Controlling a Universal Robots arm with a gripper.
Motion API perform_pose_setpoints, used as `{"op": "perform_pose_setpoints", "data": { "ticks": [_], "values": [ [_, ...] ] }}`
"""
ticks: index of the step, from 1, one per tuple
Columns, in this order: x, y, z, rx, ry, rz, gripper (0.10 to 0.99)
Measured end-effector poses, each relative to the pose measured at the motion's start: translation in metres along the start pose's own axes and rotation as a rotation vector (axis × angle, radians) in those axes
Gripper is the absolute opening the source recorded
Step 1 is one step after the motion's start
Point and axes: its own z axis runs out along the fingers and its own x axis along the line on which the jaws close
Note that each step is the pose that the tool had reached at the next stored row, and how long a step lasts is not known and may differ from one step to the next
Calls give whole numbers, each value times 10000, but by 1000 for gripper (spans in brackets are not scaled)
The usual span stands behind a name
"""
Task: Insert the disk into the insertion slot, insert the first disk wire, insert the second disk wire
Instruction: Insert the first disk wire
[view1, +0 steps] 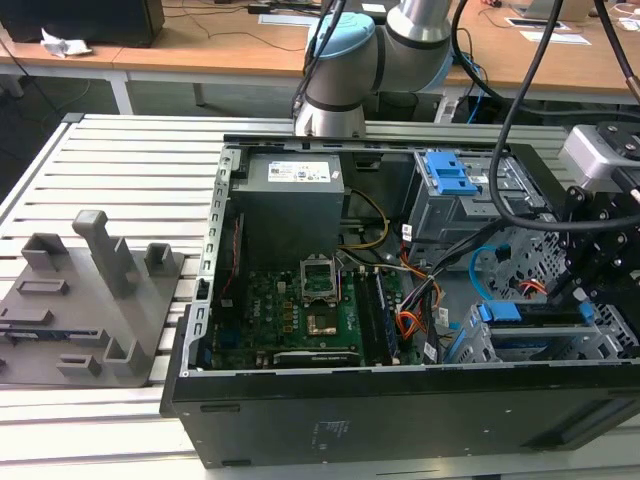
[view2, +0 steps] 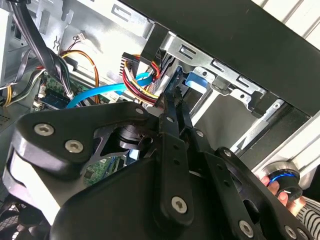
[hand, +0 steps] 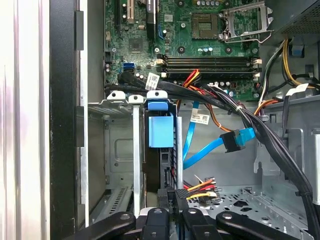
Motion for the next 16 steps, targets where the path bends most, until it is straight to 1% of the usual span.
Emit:
{"op": "perform_pose_setpoints", "data": {
  "ticks": [6, 7, 12, 14, 15, 16],
  "values": [
    [10, -3, 51, 0, -25, -1, 169],
    [12, -3, 61, 1, -18, -1, 169],
    [13, -3, 68, 0, -22, -1, 169],
    [13, -3, 75, -1, -34, 0, 184],
    [13, -3, 72, 0, -27, 0, 247],
    [13, -3, 62, 0, -24, -1, 247]
  ]
}}
